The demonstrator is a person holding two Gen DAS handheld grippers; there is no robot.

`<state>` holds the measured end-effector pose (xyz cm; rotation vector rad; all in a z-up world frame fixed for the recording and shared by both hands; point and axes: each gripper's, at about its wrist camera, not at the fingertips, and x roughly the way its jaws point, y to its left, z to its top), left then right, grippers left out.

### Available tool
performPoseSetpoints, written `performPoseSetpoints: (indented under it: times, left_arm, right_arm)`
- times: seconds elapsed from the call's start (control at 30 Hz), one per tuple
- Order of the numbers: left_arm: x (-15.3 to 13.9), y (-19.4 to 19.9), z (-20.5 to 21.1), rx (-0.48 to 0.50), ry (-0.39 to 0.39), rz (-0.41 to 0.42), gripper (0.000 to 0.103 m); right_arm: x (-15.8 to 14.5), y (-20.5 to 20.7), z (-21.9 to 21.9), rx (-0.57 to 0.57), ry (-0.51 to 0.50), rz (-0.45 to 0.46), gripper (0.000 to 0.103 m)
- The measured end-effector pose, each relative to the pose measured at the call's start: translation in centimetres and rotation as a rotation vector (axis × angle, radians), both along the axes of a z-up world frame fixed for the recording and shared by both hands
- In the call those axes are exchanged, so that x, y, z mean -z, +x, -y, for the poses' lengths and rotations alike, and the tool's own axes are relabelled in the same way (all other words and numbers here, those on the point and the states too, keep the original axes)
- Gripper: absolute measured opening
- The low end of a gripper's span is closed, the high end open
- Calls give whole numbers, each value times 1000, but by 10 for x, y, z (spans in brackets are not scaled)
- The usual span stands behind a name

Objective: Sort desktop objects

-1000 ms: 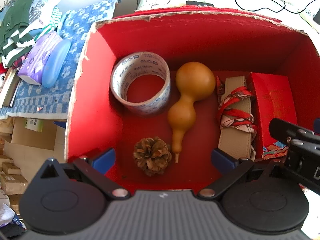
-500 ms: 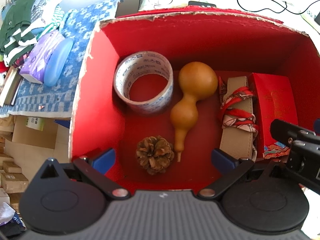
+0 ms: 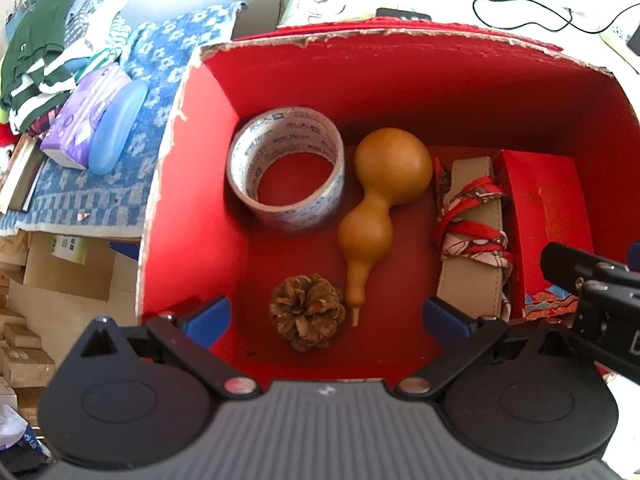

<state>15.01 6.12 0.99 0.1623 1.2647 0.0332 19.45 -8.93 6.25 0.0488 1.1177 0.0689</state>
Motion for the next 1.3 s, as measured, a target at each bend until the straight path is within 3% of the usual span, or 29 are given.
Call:
performPoseSetpoints:
  times: [1.3]
  left_arm:
    - [6, 3, 0, 6, 15, 24, 102]
  right_arm:
    - [2, -4, 9, 13, 43, 13, 78]
